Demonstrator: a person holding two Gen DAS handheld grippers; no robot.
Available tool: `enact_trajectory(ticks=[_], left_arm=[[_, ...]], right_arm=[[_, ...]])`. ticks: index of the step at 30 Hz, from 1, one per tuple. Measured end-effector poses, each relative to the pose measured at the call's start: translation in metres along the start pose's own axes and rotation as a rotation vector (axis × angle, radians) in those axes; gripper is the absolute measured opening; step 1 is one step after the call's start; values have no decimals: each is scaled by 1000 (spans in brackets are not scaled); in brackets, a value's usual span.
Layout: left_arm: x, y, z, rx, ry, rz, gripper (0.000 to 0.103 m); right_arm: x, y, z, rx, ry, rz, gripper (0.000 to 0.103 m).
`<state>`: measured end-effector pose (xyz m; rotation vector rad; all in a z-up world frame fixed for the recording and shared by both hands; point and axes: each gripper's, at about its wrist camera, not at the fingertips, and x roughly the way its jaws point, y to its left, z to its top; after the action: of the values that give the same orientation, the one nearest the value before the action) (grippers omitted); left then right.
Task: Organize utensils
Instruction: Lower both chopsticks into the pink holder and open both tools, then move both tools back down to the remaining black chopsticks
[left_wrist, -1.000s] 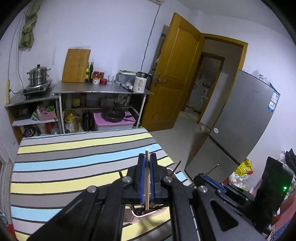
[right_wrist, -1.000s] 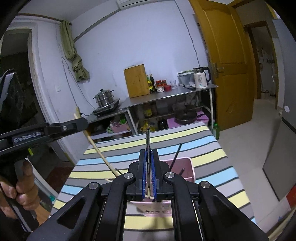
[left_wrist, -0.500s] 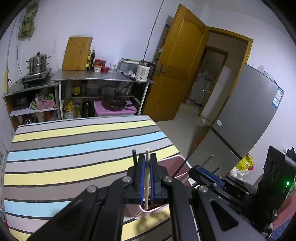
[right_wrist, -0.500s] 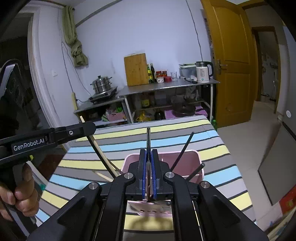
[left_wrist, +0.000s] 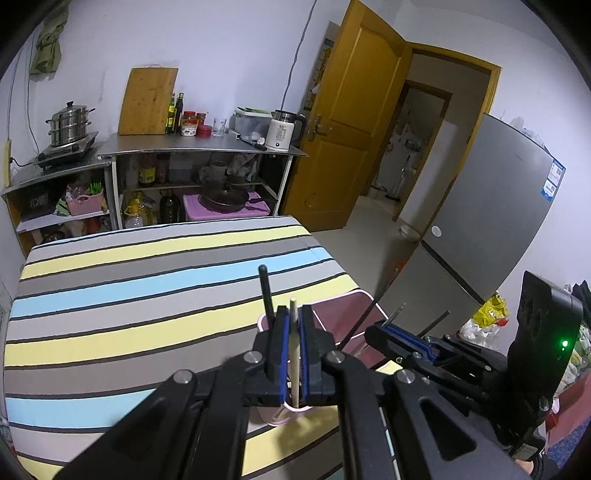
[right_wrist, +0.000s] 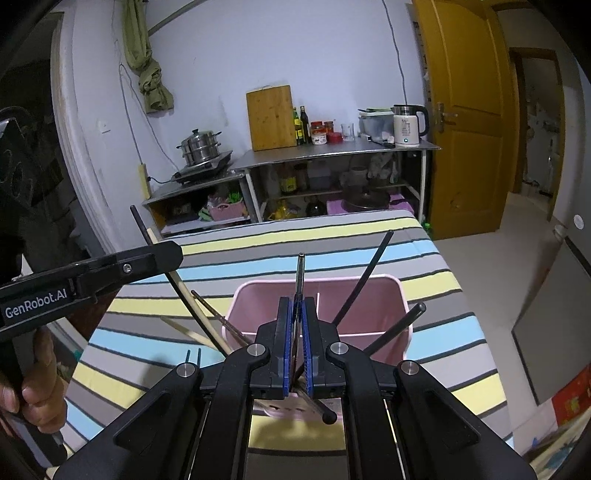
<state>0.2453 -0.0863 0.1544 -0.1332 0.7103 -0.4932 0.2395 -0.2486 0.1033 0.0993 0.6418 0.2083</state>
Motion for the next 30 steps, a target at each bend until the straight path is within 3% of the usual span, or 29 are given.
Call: enact_trajectory(ticks=[19, 30], left_arm=[[-48, 4, -3, -12, -77, -4, 12], [-95, 16, -41, -32, -126, 17, 12]], right_arm=[[-53, 10, 6, -18, -97, 21, 9], [-92, 14, -16, -7, -126, 41, 9]])
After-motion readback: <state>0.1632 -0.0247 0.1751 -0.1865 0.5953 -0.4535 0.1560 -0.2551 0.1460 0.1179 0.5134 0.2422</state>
